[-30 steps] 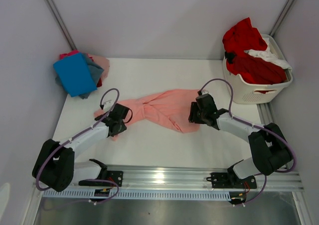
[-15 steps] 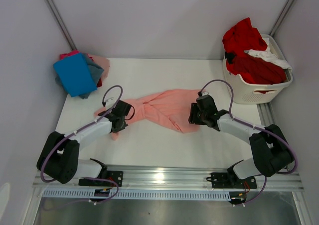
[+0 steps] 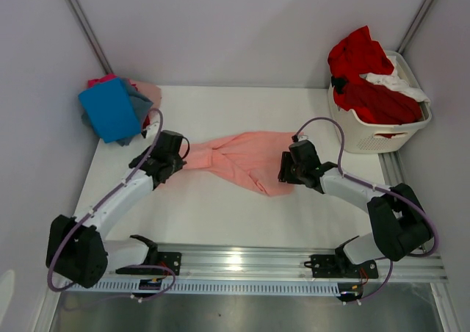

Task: Fold and stack the t-shirts
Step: Flatten out the tshirt

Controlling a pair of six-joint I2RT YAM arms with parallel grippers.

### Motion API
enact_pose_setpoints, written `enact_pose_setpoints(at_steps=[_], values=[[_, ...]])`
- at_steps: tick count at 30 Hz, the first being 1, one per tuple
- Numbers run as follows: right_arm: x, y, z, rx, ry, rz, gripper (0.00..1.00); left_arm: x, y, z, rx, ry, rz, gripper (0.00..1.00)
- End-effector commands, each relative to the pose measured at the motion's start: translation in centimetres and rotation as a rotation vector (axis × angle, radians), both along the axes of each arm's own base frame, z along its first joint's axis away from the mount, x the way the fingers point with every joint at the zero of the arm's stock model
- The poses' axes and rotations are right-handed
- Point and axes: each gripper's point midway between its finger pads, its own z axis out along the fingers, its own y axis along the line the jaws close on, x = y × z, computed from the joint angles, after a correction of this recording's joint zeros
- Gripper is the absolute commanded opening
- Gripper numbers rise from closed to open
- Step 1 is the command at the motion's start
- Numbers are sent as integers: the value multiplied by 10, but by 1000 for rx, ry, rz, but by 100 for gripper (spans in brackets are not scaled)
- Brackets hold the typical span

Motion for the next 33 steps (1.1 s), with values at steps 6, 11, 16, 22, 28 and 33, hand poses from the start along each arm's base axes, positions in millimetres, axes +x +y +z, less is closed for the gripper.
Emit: enact_pose_setpoints(at_steps=[6,11,16,22,28,33], values=[[13,-2,8,-14,-39,-48,51,17,10,75,-111,-203,8,0],[18,-1,4,-25,-27,-64,50,12,26,79,-111,-215,44,0],[23,1,2,-29,-22,-75,51,1,41,74,-89,-199,79,0],[37,-8,-1,-101,-37,-128,52,-11,45,65,-73,-178,69,1],[68,-10,9,-71,-98,-164,53,-12,30,50,-146,-153,29,1],[114,-20,19,-59,-134,-225,52,-17,21,41,-162,-126,6,0]])
